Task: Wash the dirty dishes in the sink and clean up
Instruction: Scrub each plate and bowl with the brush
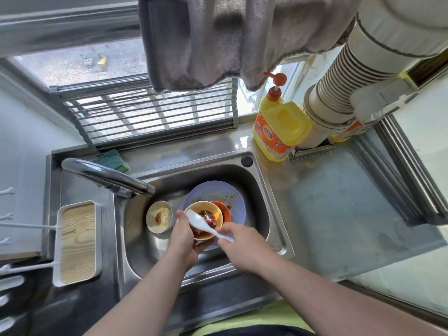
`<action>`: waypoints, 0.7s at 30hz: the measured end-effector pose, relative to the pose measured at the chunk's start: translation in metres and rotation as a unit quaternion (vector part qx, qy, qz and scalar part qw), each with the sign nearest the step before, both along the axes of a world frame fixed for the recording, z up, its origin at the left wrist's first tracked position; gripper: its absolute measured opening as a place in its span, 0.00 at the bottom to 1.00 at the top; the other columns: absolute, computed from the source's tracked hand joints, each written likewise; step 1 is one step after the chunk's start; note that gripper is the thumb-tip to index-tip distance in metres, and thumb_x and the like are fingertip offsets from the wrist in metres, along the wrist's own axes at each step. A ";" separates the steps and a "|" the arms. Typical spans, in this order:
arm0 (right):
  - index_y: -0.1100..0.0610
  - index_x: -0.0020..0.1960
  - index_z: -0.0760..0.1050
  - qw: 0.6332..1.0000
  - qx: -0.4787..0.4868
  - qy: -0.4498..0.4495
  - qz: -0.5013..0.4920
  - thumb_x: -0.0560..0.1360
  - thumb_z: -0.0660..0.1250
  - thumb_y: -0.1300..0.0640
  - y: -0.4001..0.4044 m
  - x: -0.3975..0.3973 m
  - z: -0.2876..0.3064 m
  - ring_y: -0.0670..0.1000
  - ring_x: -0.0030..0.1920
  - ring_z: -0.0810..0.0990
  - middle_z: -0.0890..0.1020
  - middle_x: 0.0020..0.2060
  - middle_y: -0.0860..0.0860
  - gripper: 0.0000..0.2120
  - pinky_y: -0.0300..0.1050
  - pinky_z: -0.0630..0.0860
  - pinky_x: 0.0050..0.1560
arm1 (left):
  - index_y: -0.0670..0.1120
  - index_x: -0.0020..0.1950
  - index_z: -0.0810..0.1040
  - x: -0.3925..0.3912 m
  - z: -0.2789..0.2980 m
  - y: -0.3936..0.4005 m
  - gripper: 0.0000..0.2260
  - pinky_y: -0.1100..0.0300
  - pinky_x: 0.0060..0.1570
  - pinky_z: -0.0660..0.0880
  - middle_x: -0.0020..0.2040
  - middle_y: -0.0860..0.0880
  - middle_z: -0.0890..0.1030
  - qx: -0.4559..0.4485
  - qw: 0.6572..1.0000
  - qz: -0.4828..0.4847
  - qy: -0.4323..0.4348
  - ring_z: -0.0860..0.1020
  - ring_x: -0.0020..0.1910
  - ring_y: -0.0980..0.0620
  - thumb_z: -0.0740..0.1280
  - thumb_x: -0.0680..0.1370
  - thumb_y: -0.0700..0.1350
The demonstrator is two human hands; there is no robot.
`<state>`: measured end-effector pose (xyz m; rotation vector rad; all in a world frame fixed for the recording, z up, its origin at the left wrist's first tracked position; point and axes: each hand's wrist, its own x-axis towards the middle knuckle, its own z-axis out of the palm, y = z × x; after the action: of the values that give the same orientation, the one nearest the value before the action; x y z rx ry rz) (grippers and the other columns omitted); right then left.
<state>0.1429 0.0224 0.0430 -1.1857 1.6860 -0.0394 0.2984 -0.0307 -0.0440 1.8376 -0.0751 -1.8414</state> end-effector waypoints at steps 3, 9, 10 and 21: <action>0.38 0.67 0.74 0.996 -0.023 0.079 0.023 0.83 0.60 0.45 -0.003 -0.022 -0.002 0.52 0.49 0.80 0.83 0.55 0.46 0.14 0.49 0.79 0.52 | 0.52 0.68 0.70 0.004 -0.002 -0.007 0.22 0.38 0.50 0.84 0.61 0.40 0.82 -0.013 0.999 -0.029 -0.017 0.83 0.58 0.37 0.52 0.84 0.66; 0.40 0.68 0.76 0.999 0.032 0.013 0.031 0.81 0.63 0.46 0.001 -0.015 0.006 0.48 0.45 0.78 0.81 0.53 0.44 0.16 0.39 0.71 0.38 | 0.46 0.69 0.69 0.001 0.000 -0.006 0.28 0.37 0.49 0.84 0.56 0.36 0.82 0.062 0.993 -0.095 -0.015 0.85 0.50 0.35 0.54 0.83 0.68; 0.40 0.68 0.76 0.999 0.019 0.023 0.033 0.81 0.63 0.46 -0.003 -0.018 0.004 0.48 0.46 0.78 0.81 0.55 0.45 0.15 0.40 0.72 0.39 | 0.45 0.69 0.69 0.002 0.001 -0.005 0.28 0.37 0.51 0.84 0.56 0.36 0.83 0.075 0.991 -0.106 -0.008 0.85 0.51 0.35 0.56 0.83 0.67; 0.43 0.60 0.80 0.994 0.062 -0.062 -0.059 0.80 0.67 0.48 -0.010 -0.023 0.000 0.45 0.36 0.76 0.78 0.41 0.44 0.10 0.43 0.72 0.38 | 0.62 0.62 0.76 0.012 -0.009 -0.014 0.12 0.43 0.49 0.84 0.60 0.44 0.79 -0.139 0.930 -0.290 -0.180 0.81 0.55 0.44 0.55 0.86 0.61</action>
<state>0.1197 0.0121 0.0431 -0.9726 1.6236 -0.0786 0.3100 -0.0451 -0.0531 2.0521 -1.0569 -1.6906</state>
